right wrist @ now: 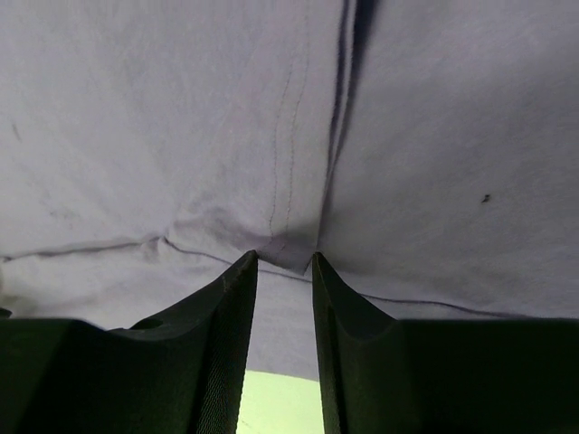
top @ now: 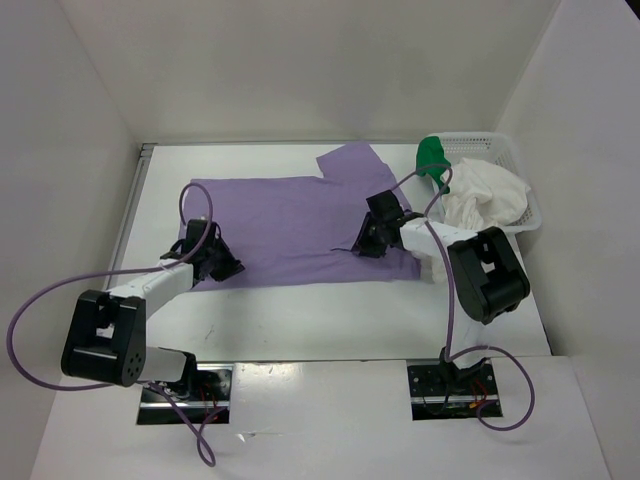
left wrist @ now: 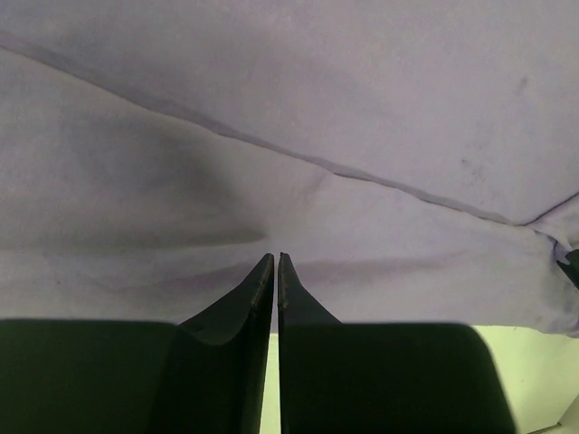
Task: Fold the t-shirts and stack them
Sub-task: Fold the flattened tshirt in 1/3 of the way
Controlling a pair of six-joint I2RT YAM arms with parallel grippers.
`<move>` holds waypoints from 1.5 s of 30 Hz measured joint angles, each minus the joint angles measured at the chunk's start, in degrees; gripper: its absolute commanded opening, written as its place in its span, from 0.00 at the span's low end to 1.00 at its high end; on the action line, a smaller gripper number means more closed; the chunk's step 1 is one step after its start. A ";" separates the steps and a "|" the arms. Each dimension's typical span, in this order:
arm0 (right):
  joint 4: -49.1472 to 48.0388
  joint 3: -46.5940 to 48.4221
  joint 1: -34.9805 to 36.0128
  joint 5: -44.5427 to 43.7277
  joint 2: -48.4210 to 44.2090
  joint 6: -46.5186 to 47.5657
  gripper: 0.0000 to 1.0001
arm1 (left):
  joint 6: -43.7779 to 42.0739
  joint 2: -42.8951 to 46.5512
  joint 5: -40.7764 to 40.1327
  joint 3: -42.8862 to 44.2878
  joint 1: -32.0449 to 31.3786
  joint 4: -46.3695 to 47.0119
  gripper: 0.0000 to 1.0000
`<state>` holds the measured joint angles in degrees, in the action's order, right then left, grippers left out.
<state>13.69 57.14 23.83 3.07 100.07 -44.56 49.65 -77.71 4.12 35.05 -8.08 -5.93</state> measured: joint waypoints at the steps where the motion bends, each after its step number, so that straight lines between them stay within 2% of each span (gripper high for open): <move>1: 0.00 0.00 0.00 -0.48 0.00 -0.22 0.37 | -0.02 0.17 0.02 -0.17 0.02 0.02 0.11; 6: -0.04 0.02 0.00 -1.36 0.17 -1.03 0.27 | -0.04 0.57 0.13 -0.31 0.02 0.04 0.11; 16: 0.04 6.71 0.00 1.51 6.25 -0.76 0.18 | -0.07 2.10 -0.94 -0.81 2.99 0.00 0.11; 27: 0.59 18.67 0.00 4.28 13.11 -0.11 0.18 | -0.02 2.10 -0.94 -0.85 3.15 0.00 0.11; 30: 1.29 23.89 0.00 4.50 16.59 0.50 0.28 | -0.02 2.03 -1.07 -0.48 3.19 -0.42 0.11; 32: 1.36 26.10 0.00 4.81 17.79 0.96 0.41 | -0.02 1.84 -1.29 0.63 3.30 -0.94 0.11; 33: 1.64 26.34 0.00 4.92 17.73 1.22 0.44 | -0.04 1.81 -1.36 1.31 3.45 -1.01 0.11; 38: 2.56 25.92 0.00 5.03 14.32 2.51 0.46 | -0.37 0.42 -1.33 5.49 4.59 -0.76 0.11; 41: 1.79 20.68 0.00 5.33 8.55 3.06 0.24 | -0.92 -0.85 -1.01 6.45 4.81 -0.37 0.11; 42: 1.92 18.23 0.04 5.49 6.43 3.10 0.12 | -1.42 -1.03 -0.87 6.45 4.81 -0.46 0.11; 45: 1.11 10.62 0.98 5.53 1.20 2.78 0.02 | -2.60 -1.25 -0.76 6.45 4.81 -1.14 0.11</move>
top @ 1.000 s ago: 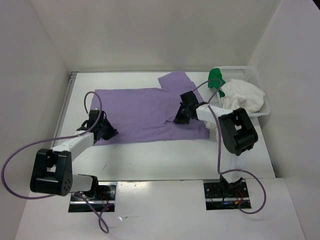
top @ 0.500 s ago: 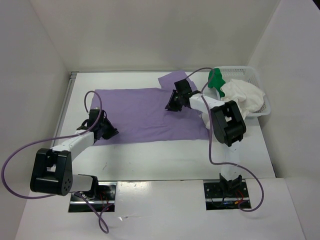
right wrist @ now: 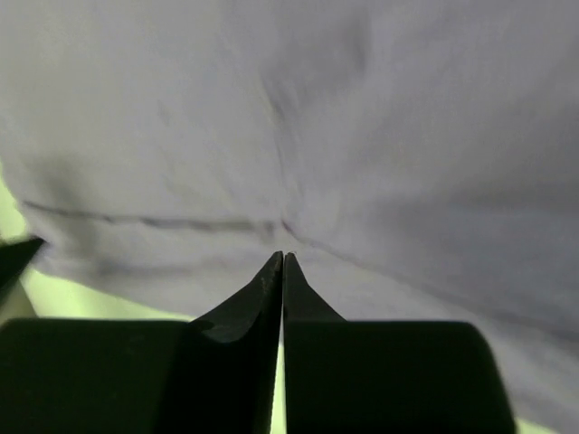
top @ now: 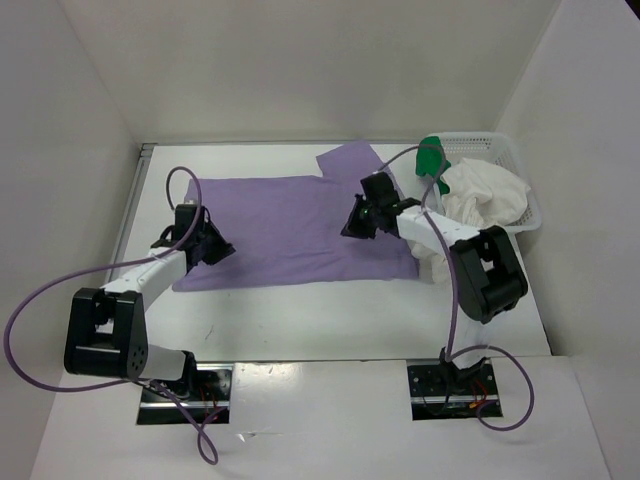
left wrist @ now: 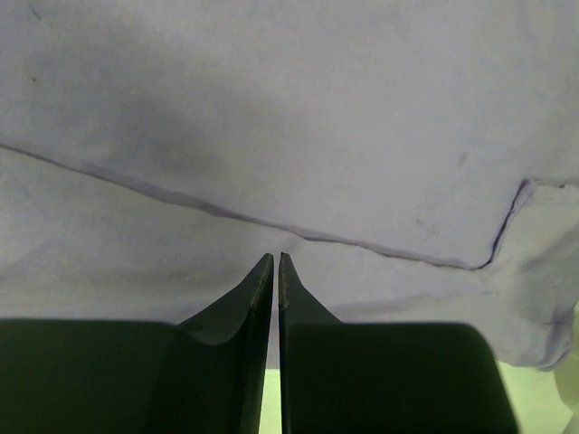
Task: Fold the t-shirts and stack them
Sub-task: Fold the flattened tshirt in 1/3 of the way
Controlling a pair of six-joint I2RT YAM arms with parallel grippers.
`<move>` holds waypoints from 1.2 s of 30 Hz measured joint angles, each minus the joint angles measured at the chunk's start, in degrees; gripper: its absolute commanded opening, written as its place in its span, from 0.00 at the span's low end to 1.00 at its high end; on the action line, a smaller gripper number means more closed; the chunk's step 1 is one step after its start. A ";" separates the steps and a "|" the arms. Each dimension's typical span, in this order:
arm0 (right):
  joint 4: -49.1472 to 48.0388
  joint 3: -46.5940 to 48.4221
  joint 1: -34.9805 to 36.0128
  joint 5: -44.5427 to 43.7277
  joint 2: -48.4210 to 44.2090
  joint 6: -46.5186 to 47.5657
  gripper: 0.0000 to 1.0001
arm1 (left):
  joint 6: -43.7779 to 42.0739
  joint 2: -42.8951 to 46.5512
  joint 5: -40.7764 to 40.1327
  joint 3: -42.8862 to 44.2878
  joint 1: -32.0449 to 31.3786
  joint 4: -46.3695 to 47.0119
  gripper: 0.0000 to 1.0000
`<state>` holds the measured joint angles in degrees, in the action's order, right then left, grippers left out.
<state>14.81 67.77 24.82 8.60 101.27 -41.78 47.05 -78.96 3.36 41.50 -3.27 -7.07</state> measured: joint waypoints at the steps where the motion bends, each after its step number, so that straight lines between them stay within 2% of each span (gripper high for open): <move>1: -0.24 -1.92 0.81 0.02 -0.52 -0.15 0.01 | -0.39 -0.02 0.04 0.00 0.00 -0.17 0.11; 4: -0.09 -4.15 4.55 0.26 0.72 -0.59 0.00 | -1.07 -0.39 0.02 0.09 0.00 -0.44 0.11; 10: -0.57 -2.23 13.09 1.46 6.40 -0.76 0.00 | -3.10 -4.66 0.66 5.40 0.00 -2.05 0.16; 15: -1.51 -0.81 13.55 1.40 8.72 -0.87 0.00 | -3.76 -5.55 1.29 8.52 1.77 -1.95 0.21; 25: -5.77 -2.97 16.92 1.14 9.05 -2.34 0.00 | -4.92 -12.31 0.04 16.09 13.49 -1.86 0.39; 28: -6.67 -4.79 18.29 1.11 7.80 -2.47 0.00 | -4.74 -15.41 -1.31 19.78 14.43 -1.09 0.43; 36: -5.09 -5.86 18.75 1.25 6.43 -1.03 0.02 | -4.74 -26.18 -5.11 31.65 14.88 -0.09 0.46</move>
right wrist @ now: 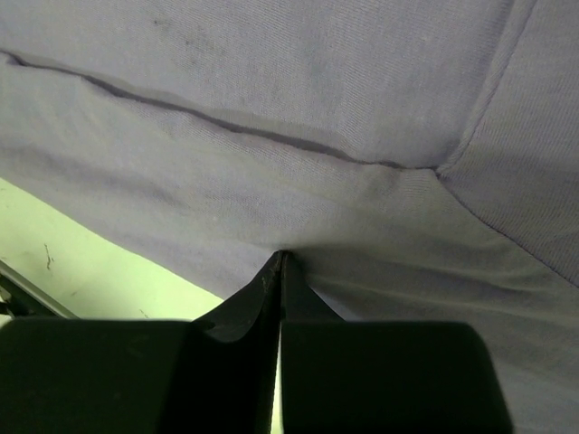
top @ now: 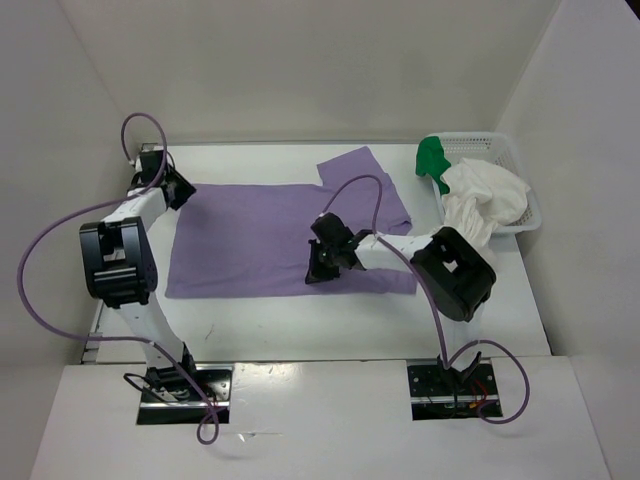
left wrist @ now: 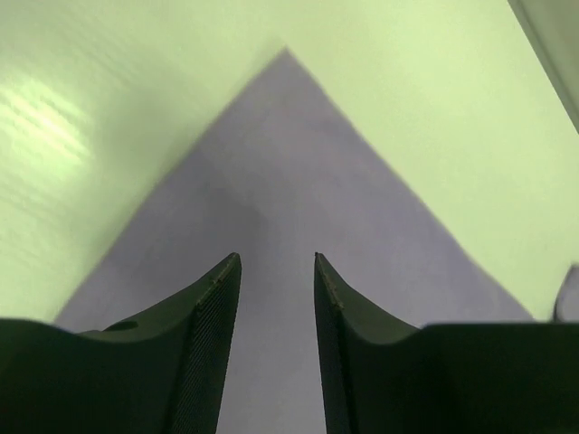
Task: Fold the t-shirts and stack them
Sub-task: Fold the flattened tshirt in 1/3 of the way, then grap the side of the flattened tshirt furthest away from the robot with both arms
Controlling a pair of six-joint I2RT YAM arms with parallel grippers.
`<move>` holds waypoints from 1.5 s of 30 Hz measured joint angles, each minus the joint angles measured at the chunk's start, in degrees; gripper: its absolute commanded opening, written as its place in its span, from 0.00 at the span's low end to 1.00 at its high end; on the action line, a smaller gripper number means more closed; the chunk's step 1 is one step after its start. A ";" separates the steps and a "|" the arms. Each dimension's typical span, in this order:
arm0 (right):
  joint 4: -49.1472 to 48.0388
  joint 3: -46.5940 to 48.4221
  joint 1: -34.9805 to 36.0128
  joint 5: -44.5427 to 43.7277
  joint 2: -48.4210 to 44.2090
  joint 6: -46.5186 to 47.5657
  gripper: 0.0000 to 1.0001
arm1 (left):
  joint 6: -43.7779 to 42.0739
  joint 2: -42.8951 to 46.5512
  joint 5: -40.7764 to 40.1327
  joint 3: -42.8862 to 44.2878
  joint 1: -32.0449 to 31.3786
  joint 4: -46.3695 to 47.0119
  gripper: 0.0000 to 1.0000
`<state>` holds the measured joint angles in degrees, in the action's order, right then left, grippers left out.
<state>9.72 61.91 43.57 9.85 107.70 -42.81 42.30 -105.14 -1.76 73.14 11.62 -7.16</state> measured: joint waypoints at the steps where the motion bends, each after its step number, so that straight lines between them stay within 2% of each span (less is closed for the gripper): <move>1: 0.50 0.00 0.00 0.07 -0.13 0.26 0.03 | -0.07 -1.92 -0.68 2.03 0.00 -0.07 0.46; 3: 1.66 0.00 0.02 0.22 -0.46 0.79 0.03 | -0.35 -5.31 -1.90 5.66 0.00 -0.09 0.46; 6: 4.31 0.57 0.00 0.68 -0.85 1.88 0.09 | -1.42 -11.06 -4.11 11.89 0.00 -0.85 0.49; 8: 7.13 1.75 -0.28 0.90 -0.92 2.67 0.17 | -1.95 -14.08 -4.90 14.93 0.00 -1.07 0.49; 10: 9.84 3.04 -0.79 1.46 -1.27 3.63 0.20 | -2.21 -17.31 -5.53 18.80 0.02 -2.01 0.43; 14: 13.97 7.26 -3.85 2.99 -3.28 5.38 0.20 | -3.82 -23.54 -6.73 26.62 0.11 -3.76 0.43; 21: 14.56 14.91 -10.34 4.55 -4.90 6.99 0.20 | -6.49 -28.94 -7.48 34.75 0.15 -6.69 0.41; 29: 15.50 21.88 -17.59 5.07 -3.91 8.17 0.27 | -7.80 -29.75 -7.98 33.86 0.15 -7.74 0.41; 32: 15.45 25.20 -20.06 5.11 -2.51 8.41 0.28 | -7.87 -29.62 -8.22 32.76 0.15 -6.32 0.45; 36: 15.78 30.21 -22.47 5.03 1.16 9.29 0.33 | -8.04 -29.05 -8.09 31.23 -0.02 -4.17 0.45; 38: 15.63 34.23 -23.02 4.57 4.83 9.75 0.37 | -8.11 -28.96 -8.07 30.95 -0.20 -3.72 0.37; 42: 16.74 41.29 -23.87 3.41 12.07 10.49 0.40 | -8.92 -28.96 -7.78 30.56 -0.24 -2.95 0.25; 45: 16.83 49.96 -25.16 1.57 20.09 10.82 0.42 | -9.18 -28.92 -7.61 30.12 -0.24 -2.40 0.20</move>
<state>26.55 111.87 18.41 11.42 127.79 -31.99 33.12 -134.06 -9.37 103.26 11.38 -9.56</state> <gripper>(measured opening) 0.416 0.225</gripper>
